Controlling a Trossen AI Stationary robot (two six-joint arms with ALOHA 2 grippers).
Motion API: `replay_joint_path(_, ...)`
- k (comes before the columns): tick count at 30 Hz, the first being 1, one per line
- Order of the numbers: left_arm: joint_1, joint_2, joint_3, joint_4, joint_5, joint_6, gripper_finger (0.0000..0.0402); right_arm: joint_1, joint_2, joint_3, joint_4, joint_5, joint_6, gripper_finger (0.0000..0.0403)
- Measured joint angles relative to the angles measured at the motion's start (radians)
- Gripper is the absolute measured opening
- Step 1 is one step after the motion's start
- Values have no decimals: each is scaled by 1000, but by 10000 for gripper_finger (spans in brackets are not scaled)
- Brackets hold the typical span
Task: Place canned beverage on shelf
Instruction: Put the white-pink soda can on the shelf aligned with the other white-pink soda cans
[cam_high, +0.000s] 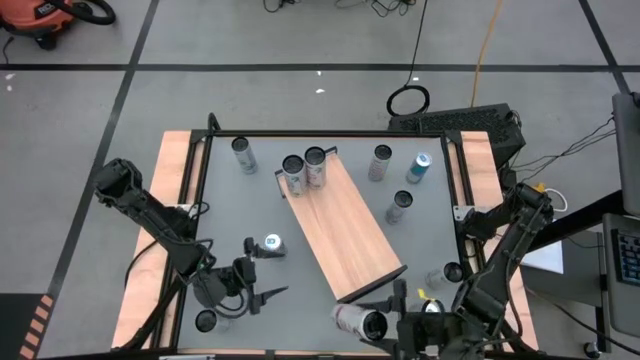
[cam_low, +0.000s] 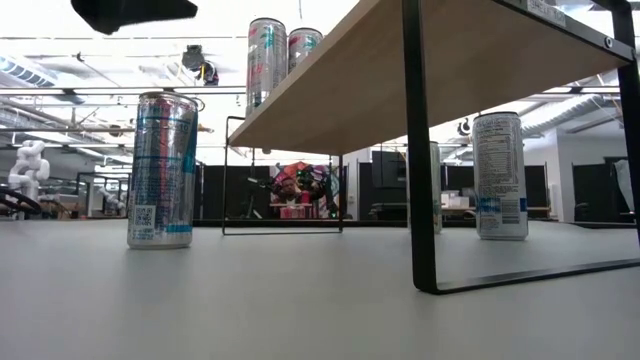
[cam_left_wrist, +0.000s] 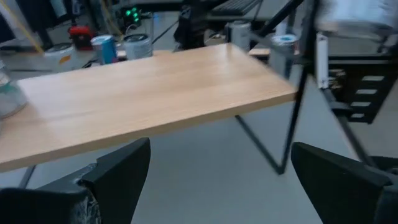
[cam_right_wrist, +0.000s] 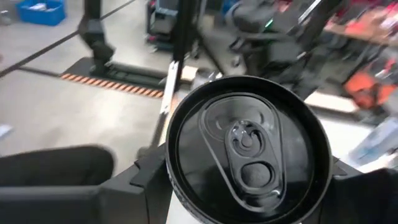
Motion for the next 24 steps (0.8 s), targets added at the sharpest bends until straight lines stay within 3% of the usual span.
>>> replay_joint_path(6, -48, 11, 0, 157, -1, 132, 388, -32, 0, 2, 100, 92, -100, 210)
replay_joint_path(12, -68, 92, 0, 388, -4, 332, 388, -107, 18, 2, 137, 94, -105, 210)
replay_joint_path(19, -68, 186, 0, 533, -65, 431, 388, -181, 65, 2, 230, -32, -140, 210)
replay_joint_path(24, -68, 197, 3, 544, -66, 425, 388, -211, 116, 2, 286, -42, -176, 210)
